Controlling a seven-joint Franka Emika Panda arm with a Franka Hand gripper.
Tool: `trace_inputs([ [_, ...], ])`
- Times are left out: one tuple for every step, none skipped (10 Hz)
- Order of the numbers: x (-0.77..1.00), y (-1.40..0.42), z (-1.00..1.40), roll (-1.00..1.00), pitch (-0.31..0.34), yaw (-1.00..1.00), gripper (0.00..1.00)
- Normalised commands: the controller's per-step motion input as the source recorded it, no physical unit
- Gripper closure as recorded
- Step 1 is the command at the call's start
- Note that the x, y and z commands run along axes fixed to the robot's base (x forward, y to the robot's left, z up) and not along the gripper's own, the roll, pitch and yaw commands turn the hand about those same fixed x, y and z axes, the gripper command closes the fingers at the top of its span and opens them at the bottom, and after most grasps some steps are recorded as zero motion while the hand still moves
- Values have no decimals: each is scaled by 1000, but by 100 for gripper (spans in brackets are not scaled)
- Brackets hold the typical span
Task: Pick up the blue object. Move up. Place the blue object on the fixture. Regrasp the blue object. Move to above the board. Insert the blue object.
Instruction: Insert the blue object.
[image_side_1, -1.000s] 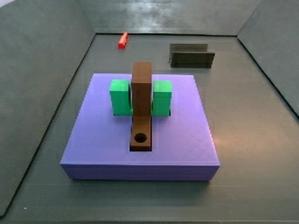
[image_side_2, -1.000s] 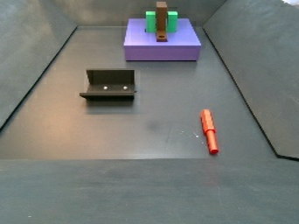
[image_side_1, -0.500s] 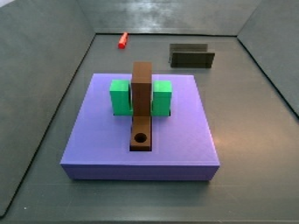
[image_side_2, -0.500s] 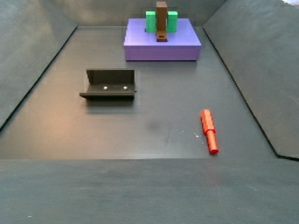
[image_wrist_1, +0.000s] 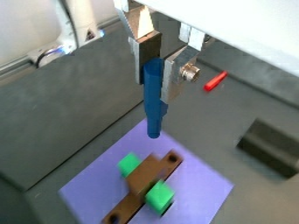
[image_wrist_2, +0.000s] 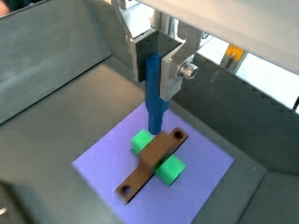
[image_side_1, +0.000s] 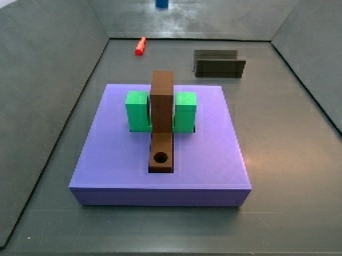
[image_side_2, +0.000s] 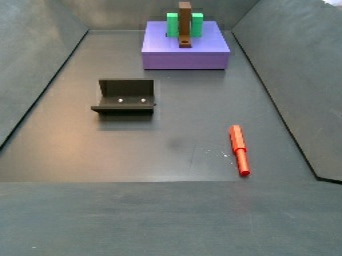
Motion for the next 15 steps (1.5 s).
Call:
trace_inputs([
  [-14,-823,-237,-239,0,3,100],
  [0,-980,-474,-39,-24,57,100],
  [-43,-1000,-606,11,-171,74,100],
  [0,-834,-774,121,-224,0,100],
  [0,-443,-817,121,-211,0,100],
  [0,-269,-757,191,-187,0,100],
  [0,-157,-771,236,-131,0,100],
  [0,-94,-769,191,-129,0,100],
  [0,-11,-611,123,-66,0,100],
  [0,0,-420,1,-27,0,100],
  [0,0,-291,-74,-46,-3,100],
  [0,0,-329,-114,-70,-31,100],
  [0,0,-337,-81,-51,0,100],
  [0,0,-349,-103,-44,0,100],
  [14,-17,-317,-97,-49,-11,100],
])
